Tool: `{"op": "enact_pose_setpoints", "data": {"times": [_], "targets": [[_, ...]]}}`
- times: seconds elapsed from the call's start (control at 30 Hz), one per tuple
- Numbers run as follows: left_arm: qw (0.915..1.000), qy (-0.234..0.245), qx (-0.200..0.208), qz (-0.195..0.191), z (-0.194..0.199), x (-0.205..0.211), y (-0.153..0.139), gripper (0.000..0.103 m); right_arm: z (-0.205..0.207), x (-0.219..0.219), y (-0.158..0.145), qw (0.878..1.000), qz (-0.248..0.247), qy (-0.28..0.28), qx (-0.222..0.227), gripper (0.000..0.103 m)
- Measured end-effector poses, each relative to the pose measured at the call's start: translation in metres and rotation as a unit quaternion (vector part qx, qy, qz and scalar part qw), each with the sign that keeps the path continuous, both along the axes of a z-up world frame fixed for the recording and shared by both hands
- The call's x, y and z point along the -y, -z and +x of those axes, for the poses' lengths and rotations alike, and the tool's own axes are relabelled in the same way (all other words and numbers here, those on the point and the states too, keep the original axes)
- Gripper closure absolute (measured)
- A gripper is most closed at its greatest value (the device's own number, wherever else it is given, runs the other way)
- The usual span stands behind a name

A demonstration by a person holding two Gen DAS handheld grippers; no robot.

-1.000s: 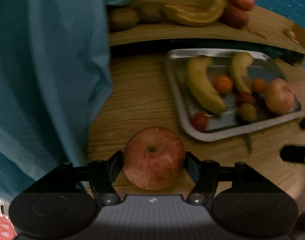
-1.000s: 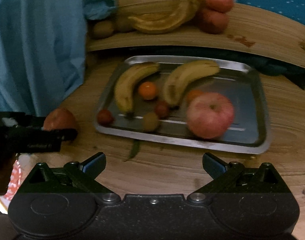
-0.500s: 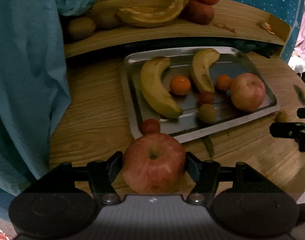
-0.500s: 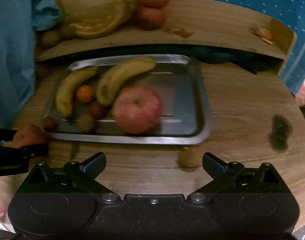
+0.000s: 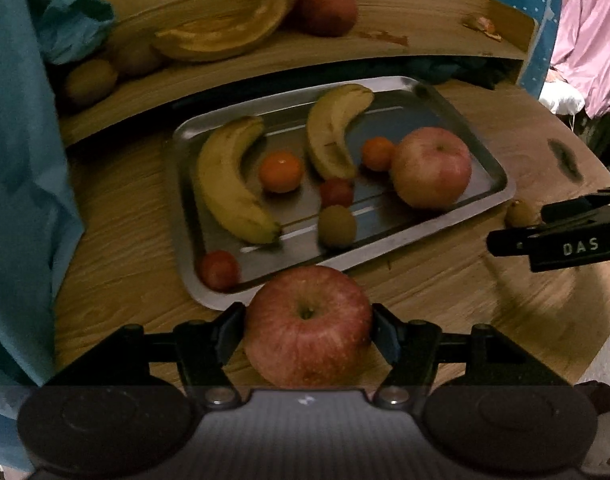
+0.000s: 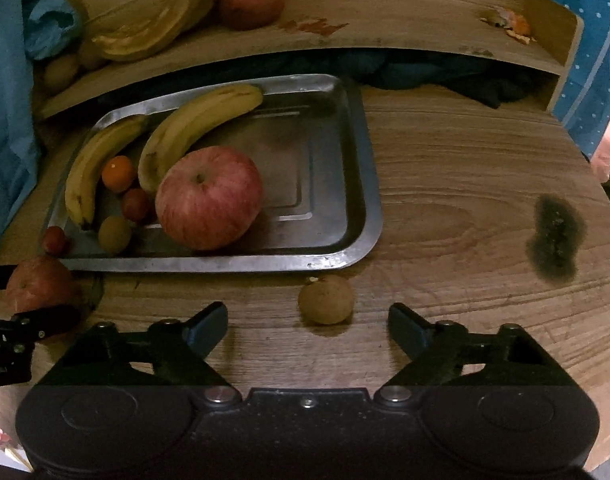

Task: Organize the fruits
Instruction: 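Lift the red apple with the left gripper while the right gripper closes on the kiwi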

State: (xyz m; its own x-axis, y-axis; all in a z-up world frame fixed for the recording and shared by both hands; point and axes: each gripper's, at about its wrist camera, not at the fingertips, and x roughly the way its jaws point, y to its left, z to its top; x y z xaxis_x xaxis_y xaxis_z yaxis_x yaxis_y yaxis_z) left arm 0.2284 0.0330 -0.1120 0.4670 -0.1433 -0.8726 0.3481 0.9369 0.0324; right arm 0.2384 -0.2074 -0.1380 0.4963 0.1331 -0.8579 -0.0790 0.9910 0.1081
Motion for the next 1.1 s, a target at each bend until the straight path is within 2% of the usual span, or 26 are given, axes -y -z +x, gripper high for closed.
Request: {"op": "enact_pose_setpoints", "data": {"times": [0.5,0.97,1.1], "targets": [[0.9999,-0.004,-0.013,0.01,-0.004,0.004,0.005,0.032,0.001,-0.003,0.0,0.999,0.01,-0.029,0.011,0.026],[0.9994,0.014,-0.022,0.022,-0.01,0.004,0.008,0.032,-0.001,-0.012,0.0,0.999,0.015,-0.04,0.02,0.027],[0.9993,0.017,-0.023,0.023,-0.01,0.004,0.008,0.033,-0.003,-0.014,-0.001,0.999,0.016,-0.04,0.021,0.033]]}}
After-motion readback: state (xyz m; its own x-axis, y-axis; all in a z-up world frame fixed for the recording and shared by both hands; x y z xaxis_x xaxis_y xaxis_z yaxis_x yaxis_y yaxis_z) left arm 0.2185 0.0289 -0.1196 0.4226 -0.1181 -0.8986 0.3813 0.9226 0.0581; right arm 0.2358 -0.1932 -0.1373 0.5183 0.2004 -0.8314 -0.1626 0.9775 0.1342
